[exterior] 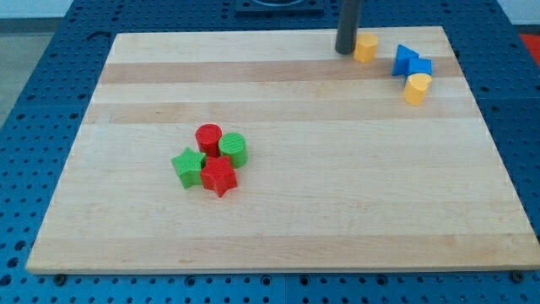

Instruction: Push the red circle to the center

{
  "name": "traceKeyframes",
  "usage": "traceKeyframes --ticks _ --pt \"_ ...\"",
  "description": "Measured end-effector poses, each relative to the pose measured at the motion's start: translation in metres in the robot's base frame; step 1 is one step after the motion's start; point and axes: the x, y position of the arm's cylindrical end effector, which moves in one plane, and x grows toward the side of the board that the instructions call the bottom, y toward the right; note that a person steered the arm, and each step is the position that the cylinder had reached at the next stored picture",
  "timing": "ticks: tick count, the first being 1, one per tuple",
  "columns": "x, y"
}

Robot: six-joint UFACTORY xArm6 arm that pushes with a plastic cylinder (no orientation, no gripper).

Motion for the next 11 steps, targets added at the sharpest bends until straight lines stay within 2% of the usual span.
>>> traceKeyframes --ticks 2,3,4,5,6,7,8,9,10,11 --pt "-0.001 0.067" --pt "-0.002 0.049" --pt "0.000 -0.020" --pt "0.034 -0.092" --pt "0.086 -0.161" --pt "0.130 -0.208" --pt "0.157 -0.242" --pt "0.164 -0.302" --pt "0.193 -0.328" --pt "0.214 -0.315"
